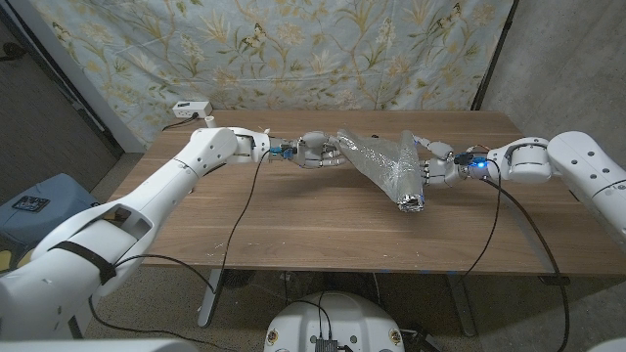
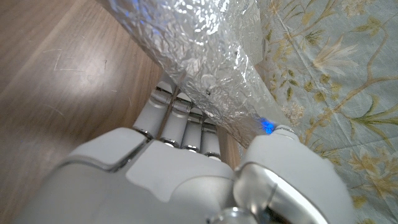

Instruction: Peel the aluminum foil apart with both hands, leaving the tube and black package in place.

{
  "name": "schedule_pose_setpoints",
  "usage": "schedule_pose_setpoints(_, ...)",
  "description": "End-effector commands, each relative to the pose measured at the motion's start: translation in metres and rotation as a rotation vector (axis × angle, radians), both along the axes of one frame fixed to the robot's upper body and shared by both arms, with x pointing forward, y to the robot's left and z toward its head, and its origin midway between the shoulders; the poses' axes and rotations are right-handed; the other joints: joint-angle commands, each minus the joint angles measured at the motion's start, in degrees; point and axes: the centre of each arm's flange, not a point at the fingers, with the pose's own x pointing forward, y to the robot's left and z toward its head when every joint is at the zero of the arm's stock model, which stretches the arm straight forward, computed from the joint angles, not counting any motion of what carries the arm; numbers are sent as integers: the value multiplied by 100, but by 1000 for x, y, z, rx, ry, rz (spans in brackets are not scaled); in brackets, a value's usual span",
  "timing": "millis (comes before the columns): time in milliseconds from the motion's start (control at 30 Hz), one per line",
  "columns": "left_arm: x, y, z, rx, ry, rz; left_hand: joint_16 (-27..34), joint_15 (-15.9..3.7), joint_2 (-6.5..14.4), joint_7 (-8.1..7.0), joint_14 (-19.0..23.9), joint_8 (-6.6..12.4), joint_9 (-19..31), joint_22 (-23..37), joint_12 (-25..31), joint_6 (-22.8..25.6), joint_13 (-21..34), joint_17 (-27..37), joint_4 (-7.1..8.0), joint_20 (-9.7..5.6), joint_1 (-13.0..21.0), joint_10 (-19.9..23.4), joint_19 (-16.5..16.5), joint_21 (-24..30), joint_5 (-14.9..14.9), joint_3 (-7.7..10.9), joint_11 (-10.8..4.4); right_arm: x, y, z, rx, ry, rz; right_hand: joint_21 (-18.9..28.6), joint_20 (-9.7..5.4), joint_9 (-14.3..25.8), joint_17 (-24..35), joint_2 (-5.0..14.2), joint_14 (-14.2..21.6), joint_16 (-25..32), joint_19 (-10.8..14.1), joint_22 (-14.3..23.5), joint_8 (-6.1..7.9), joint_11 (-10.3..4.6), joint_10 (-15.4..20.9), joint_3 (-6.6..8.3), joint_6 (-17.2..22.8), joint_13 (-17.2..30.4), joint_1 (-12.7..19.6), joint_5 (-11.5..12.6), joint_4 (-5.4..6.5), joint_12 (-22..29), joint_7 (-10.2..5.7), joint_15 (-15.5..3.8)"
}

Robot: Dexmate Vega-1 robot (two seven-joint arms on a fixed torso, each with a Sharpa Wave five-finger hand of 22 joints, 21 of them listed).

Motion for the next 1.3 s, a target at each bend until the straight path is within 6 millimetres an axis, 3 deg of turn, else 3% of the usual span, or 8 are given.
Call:
schedule_pose_setpoints(33, 1, 4, 4, 15, -14, 7, -30, -21, -11, 54, 58, -27, 34, 14, 20, 83, 20, 19, 19, -6, 39, 123, -23, 37, -3, 0, -131, -2, -4, 3, 3, -6, 3, -18, -5, 8, 20, -1, 52, 35, 38, 15, 59, -27, 67, -33, -1, 11, -38, 48, 19, 52, 233, 14)
schedule_pose_setpoints(700, -5, 5, 11, 44, -47, 5, -52, -10, -9, 41, 55, -67, 86, 7, 3, 95, 20, 58, 20, -10, 46, 113, -48, 110, -19, -10, -146, -12, -12, 14, 0, -42, -20, -56, -27, 3, 19, 14, 71, 41, 80, 15, 66, -19, 55, -83, 10, 22, -49, 105, 35, 48, 232, 8)
schedule_pose_setpoints(1300, -11, 18, 9, 36, -47, 38, -62, -14, -18, 38, 87, -94, 110, 2, -5, 130, 1, 75, 8, -24, 62, 160, -62, 164, -28, -9, -157, -9, -15, 21, -15, -37, -33, -92, -28, -4, 11, 18, 85, 40, 127, 15, 51, 3, 44, -140, -36, 31, -59, 157, 48, 41, 233, 18)
